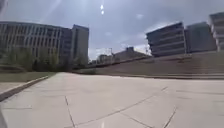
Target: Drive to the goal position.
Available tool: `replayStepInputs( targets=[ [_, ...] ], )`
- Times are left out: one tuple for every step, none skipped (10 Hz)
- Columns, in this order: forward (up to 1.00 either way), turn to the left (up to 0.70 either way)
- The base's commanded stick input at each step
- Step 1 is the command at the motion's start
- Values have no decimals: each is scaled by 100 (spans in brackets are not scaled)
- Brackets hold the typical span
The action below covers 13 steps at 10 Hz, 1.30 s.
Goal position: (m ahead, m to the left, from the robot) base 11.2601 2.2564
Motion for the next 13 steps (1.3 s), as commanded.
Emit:
replayStepInputs(
  targets=[
    [100, 12],
    [100, 3],
    [100, 3],
    [100, 4],
    [100, 6],
    [100, 28],
    [100, 38],
    [100, 40],
    [100, 2],
    [100, 0],
    [100, 1],
    [100, 2],
    [100, 14]
  ],
)
